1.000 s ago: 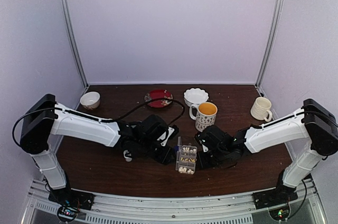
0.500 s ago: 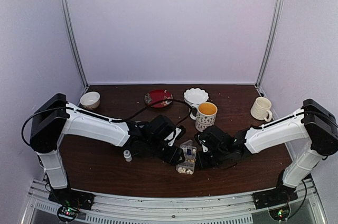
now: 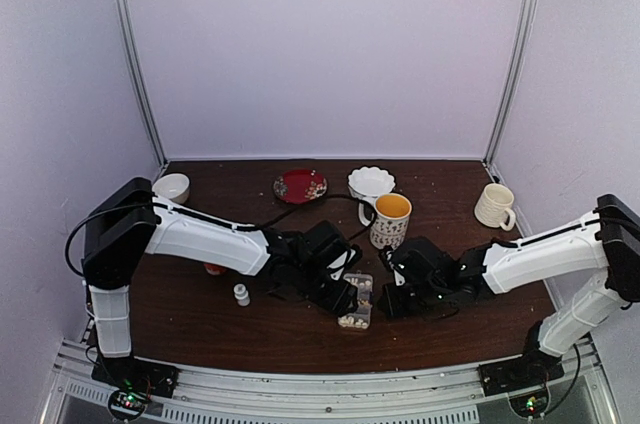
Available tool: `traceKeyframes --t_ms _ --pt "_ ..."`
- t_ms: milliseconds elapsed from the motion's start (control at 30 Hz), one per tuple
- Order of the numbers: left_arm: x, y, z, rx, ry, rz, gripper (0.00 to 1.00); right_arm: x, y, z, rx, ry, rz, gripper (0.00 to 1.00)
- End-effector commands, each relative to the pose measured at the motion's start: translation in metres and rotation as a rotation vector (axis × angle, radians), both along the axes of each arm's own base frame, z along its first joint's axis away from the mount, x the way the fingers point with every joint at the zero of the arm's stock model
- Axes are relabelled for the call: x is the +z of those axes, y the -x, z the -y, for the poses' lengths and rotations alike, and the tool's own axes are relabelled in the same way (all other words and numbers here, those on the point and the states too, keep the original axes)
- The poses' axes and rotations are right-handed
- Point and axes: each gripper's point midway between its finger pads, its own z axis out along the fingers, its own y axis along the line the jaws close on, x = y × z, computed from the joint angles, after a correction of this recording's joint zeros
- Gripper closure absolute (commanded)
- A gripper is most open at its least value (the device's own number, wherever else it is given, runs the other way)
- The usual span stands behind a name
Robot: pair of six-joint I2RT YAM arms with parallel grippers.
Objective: Sort the pills into containers
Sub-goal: Reset both arms
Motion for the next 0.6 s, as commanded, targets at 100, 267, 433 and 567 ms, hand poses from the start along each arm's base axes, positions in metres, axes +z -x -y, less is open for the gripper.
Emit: traceKeyframes --t_ms 100,267,433,567 --pt "-0.018 0.004 -0.013 -0.005 -0.095 -0.009 0.41 0.025 -0.009 -0.008 -0.001 -0.063 0.08 0.87" --pt "-0.015 0.005 -0.01 -0.011 -0.085 -0.011 0.43 0.032 -0.016 -0.015 -0.005 -0.073 0.095 0.71" --pt "-0.014 0.006 -0.009 -0.013 -0.081 -0.014 0.45 0.027 -0.023 -0.018 -0.013 -0.042 0.092 0.71" --pt "-0.015 0.007 -0.009 -0.014 -0.082 -0.016 0.46 0.019 -0.025 -0.016 -0.019 -0.004 0.086 0.67"
